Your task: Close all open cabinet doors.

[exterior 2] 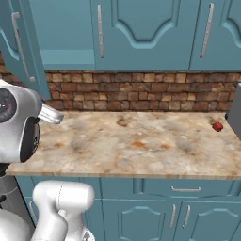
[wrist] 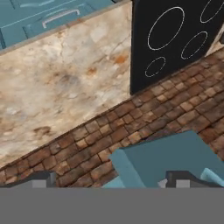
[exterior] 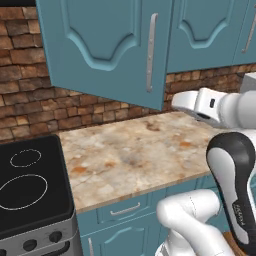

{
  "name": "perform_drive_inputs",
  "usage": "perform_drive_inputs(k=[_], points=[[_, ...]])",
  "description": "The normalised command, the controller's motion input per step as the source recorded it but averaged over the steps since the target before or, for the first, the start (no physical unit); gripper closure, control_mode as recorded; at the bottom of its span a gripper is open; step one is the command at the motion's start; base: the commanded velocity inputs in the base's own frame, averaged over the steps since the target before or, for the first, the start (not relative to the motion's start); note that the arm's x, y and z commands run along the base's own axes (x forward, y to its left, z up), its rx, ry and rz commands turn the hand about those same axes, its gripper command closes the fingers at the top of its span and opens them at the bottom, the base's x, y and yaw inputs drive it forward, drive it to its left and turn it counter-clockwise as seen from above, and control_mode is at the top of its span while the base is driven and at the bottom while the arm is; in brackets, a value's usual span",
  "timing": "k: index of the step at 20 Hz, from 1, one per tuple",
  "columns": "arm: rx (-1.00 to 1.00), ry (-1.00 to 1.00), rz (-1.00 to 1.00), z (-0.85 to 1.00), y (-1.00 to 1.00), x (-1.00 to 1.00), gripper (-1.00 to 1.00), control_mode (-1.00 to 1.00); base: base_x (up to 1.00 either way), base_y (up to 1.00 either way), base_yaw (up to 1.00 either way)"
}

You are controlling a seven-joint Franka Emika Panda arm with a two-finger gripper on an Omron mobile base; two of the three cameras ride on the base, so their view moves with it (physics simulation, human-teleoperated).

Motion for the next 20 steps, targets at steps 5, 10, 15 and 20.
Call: perform_drive_inputs(k=[5,10,15,20], points=[[-0.21,-0.07,-0.22,0.13,0.67,-0.05,-1.00,-1.00,0.00,0.00,0.00],[-0.25,-0.04,-0.26,0.06,0.62,0.35,-1.00,-1.00,0.00,0.00,0.00],[-0.26,-0.06,-0.21,0.04,0.56,0.67,-1.00,-1.00,0.00,0.00,0.00],[-0.21,-0.04,-0.15,0.06,0.54,0.83,-1.00,-1.00,0.00,0.00,0.00]])
